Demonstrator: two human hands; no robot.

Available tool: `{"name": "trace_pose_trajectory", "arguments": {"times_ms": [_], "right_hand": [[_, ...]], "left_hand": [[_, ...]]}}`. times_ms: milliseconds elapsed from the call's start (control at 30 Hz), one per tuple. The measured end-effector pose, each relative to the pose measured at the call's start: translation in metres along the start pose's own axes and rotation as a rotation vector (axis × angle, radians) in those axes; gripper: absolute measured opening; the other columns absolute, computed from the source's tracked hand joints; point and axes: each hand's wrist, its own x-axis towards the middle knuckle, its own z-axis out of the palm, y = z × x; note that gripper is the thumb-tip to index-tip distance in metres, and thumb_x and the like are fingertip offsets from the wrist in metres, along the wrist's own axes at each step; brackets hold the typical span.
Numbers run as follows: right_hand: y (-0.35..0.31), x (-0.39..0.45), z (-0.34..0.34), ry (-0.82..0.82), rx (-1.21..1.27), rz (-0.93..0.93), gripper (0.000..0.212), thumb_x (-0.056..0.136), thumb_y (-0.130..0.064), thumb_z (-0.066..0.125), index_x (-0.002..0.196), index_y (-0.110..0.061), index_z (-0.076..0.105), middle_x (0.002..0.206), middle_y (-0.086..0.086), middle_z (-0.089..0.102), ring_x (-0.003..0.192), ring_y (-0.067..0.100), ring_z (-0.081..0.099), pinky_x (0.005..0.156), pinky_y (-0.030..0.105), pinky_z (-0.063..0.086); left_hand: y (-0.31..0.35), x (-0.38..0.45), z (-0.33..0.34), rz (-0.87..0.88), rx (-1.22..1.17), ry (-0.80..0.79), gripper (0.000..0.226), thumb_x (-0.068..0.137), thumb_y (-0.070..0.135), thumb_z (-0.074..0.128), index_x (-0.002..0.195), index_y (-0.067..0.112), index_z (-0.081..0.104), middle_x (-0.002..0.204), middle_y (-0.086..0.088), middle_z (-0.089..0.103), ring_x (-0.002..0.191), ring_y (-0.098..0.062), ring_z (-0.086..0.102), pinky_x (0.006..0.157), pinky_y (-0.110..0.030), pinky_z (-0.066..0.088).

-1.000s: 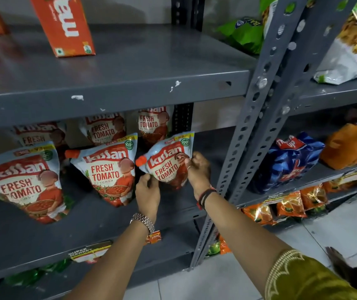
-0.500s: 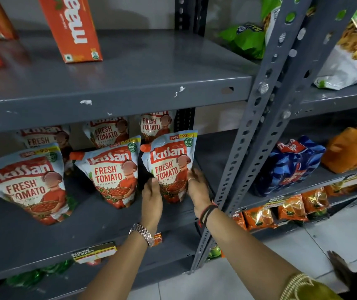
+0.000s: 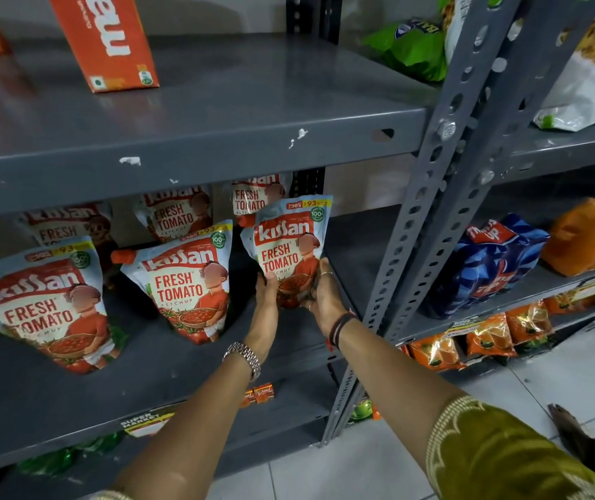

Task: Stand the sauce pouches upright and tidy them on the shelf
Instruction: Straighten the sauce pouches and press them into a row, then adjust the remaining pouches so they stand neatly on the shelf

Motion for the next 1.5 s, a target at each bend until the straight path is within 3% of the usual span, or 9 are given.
{"name": "trace_pose_trajectory", "arguments": {"times_ms": [233,433,533,700,833,1000,1167,1367,1500], "right_hand": [[0.006,-0.002,-0.004,0.077,-0.101,0.034,0.055,0.096,-0.050,0.022,0.119,-0.015,0.058,0.113,0.010,0.064,0.106,0.024,0.060,0.104,0.044,0.045],[0.046,-0.024,0.006,0.119,-0.420,-0.064,0.015,0.089,-0.013,0.044,0.085,-0.017,0.058,0.081,-0.001,0.053,0.074,0.015,0.051,0.072,0.030,0.047],[0.059,-0.040,0.035,-0.106,-0.424,-0.053,0.028,0.089,-0.005,0.050,0.114,-0.015,0.056,0.118,0.006,0.057,0.108,0.021,0.055,0.101,0.040,0.046],[0.057,-0.058,0.087,-0.330,-0.356,-0.043,0.058,0.088,-0.004,0.049,0.140,-0.025,0.033,0.137,0.003,0.050,0.123,0.024,0.051,0.105,0.045,0.044],[0.060,-0.059,0.101,-0.269,-0.365,-0.081,0.052,0.087,-0.011,0.048,0.135,-0.030,0.041,0.128,0.002,0.060,0.116,0.022,0.057,0.100,0.048,0.049],[0.050,-0.054,0.105,-0.262,-0.378,-0.106,0.047,0.088,-0.012,0.049,0.132,-0.028,0.044,0.121,0.001,0.063,0.109,0.021,0.060,0.096,0.048,0.052],[0.044,-0.040,0.113,-0.186,-0.423,-0.137,0.050,0.083,-0.007,0.045,0.130,-0.025,0.046,0.114,0.013,0.067,0.101,0.033,0.066,0.087,0.052,0.056],[0.056,-0.028,0.110,-0.173,-0.473,-0.128,0.054,0.081,-0.007,0.046,0.133,-0.021,0.043,0.121,0.013,0.063,0.112,0.032,0.060,0.095,0.051,0.052],[0.072,-0.034,0.101,-0.124,-0.503,-0.042,0.034,0.088,-0.011,0.044,0.121,-0.011,0.053,0.116,0.012,0.061,0.113,0.029,0.056,0.101,0.048,0.048]], "left_hand": [[-0.009,-0.014,-0.008,-0.010,-0.026,0.092,0.083,0.083,0.070,0.029,0.151,0.027,0.007,0.161,0.000,0.013,0.146,-0.019,0.020,0.120,-0.044,0.019],[-0.033,-0.055,-0.049,0.096,-0.094,0.556,0.032,0.099,0.027,0.037,0.117,0.007,0.054,0.119,-0.015,0.062,0.118,-0.034,0.057,0.103,-0.042,0.042],[-0.035,-0.064,-0.083,0.127,-0.110,0.736,0.018,0.096,0.029,0.042,0.102,0.015,0.050,0.116,-0.012,0.060,0.113,-0.033,0.057,0.099,-0.043,0.044],[0.001,-0.062,-0.115,0.118,-0.084,0.512,0.065,0.087,0.066,0.030,0.142,0.031,0.033,0.144,0.009,0.038,0.132,-0.013,0.038,0.111,-0.039,0.031],[0.019,-0.060,-0.113,0.100,-0.152,0.340,0.073,0.081,0.074,0.026,0.141,0.033,0.037,0.135,0.009,0.051,0.123,-0.013,0.050,0.105,-0.039,0.041],[0.026,-0.052,-0.108,0.113,-0.236,0.319,0.072,0.084,0.070,0.028,0.143,0.030,0.035,0.131,0.002,0.055,0.116,-0.012,0.056,0.103,-0.041,0.044],[0.025,-0.035,-0.114,0.075,-0.223,0.315,0.099,0.059,0.088,0.040,0.142,0.034,0.036,0.139,0.002,0.053,0.126,-0.016,0.052,0.109,-0.044,0.040],[0.026,-0.040,-0.109,0.062,-0.195,0.330,0.074,0.085,0.071,0.019,0.146,0.029,0.028,0.150,-0.001,0.038,0.134,-0.017,0.041,0.113,-0.037,0.032],[0.004,-0.048,-0.126,0.016,-0.241,0.513,0.068,0.094,0.057,0.017,0.149,0.017,0.023,0.156,-0.004,0.027,0.143,-0.026,0.028,0.116,-0.040,0.025]]}}
